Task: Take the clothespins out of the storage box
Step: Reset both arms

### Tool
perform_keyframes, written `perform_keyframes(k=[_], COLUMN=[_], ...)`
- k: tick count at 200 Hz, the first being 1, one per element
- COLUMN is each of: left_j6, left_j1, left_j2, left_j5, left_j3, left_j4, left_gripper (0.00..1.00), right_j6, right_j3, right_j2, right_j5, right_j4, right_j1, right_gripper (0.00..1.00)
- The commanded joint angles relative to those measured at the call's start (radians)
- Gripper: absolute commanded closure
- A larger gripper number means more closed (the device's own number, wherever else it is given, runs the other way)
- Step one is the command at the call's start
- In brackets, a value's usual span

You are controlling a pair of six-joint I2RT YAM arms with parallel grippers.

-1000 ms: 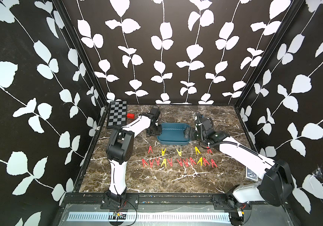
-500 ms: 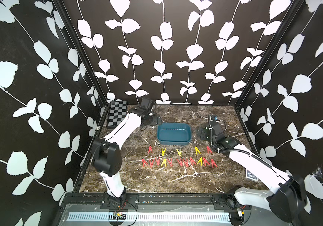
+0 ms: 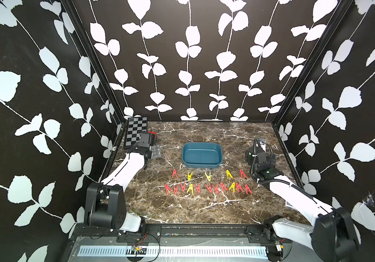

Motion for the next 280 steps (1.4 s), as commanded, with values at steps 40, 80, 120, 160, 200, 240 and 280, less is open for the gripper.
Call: perform_keyframes(k=[40,80,120,160,200,240,280], left_j6=[0.224,0.323,0.333,0.397,0.413,0.412,0.412], left_j1=[0.056,0.076,0.08,0.082,0.085,0.09,0.09], left_j2=[0.044,0.046,0.0,0.065,0.136,0.135,0.137], left_j5=[-0.156,-0.082,-0.026,0.122,0.179,0.196,0.195], left_j3=[-0.168,-0.29,-0.518,-0.485,-0.545,-0.542,-0.543], left_j4=[0.496,0.741,1.071,1.085,1.259,1.25,1.257], left_gripper=[0.01,0.01,0.01,0.01,0.01,0.01,0.01], right_j6=[-0.153,-0.182,-0.185,-0.195,-0.193,-0.183,-0.183], right_j3=[-0.115,-0.186,-0.304,-0.288,-0.269,-0.256,-0.257], right_j2=[0.151,0.22,0.287,0.325,0.338,0.333,0.333], right_j5=[-0.095,-0.239,-0.366,-0.51,-0.588,-0.614,-0.614], right_j4=[0.388,0.604,0.878,0.871,0.845,0.815,0.817], right_j1=[-0.129,-0.176,-0.218,-0.254,-0.282,-0.297,-0.297], right_gripper=[0.0,0.0,0.0,0.0,0.0,0.01,0.01])
